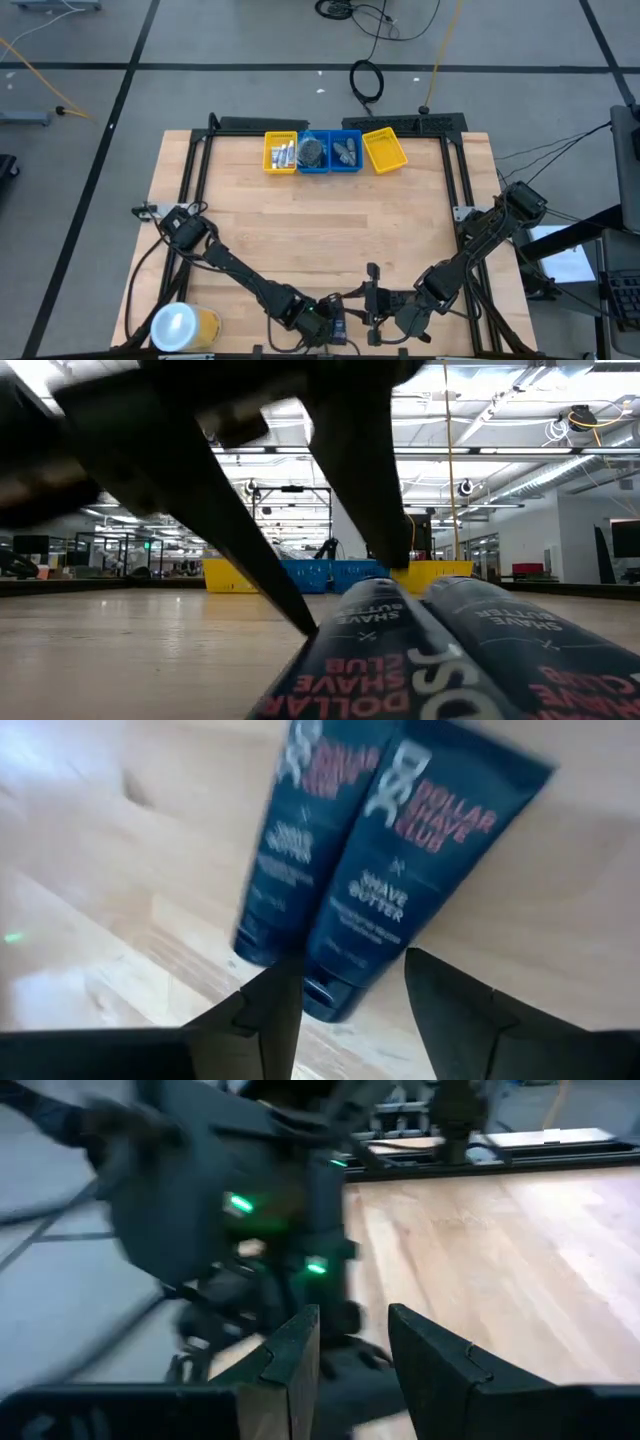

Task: Pick & Place Travel size toiletries
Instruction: Put the left shave cream into the right yellow bin

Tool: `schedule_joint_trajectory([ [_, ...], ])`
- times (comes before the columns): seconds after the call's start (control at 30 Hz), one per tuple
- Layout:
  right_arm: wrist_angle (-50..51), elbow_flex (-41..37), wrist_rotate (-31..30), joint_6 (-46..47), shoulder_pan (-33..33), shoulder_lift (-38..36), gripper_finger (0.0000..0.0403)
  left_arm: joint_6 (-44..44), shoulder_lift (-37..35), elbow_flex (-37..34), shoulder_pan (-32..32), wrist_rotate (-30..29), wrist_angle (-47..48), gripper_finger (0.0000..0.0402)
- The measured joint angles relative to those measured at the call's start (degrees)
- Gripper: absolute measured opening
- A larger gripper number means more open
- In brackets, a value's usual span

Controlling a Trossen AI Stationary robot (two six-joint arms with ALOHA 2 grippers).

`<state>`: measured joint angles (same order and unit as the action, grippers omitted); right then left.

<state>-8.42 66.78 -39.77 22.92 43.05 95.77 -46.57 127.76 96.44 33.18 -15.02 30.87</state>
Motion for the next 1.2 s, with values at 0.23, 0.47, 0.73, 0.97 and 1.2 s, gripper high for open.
schedule_joint_trajectory([
  [0.23,0.15,0.0,6.47,0.44,0.02,0.0,0.0114,-0.97,1.97,0.17,-1.02,1.31,0.38,0.0179],
  [0.47,0.24,0.0,6.88,0.44,0.02,0.0,0.0114,2.5,2.12,0.2,-1.02,2.12,0.72,0.0164],
  [0.73,0.13,0.0,6.86,0.44,0.03,0.0,0.0114,7.96,2.21,0.22,-1.17,2.33,3.52,0.0101],
  [0.97,0.15,0.0,6.86,0.42,0.04,0.0,0.0114,14.47,2.25,0.2,-0.8,-0.8,4.67,0.0101],
  [1.2,0.09,0.02,6.86,0.06,0.04,0.0,0.0114,20.47,0.36,-0.16,-0.37,-6.25,9.34,0.0101],
])
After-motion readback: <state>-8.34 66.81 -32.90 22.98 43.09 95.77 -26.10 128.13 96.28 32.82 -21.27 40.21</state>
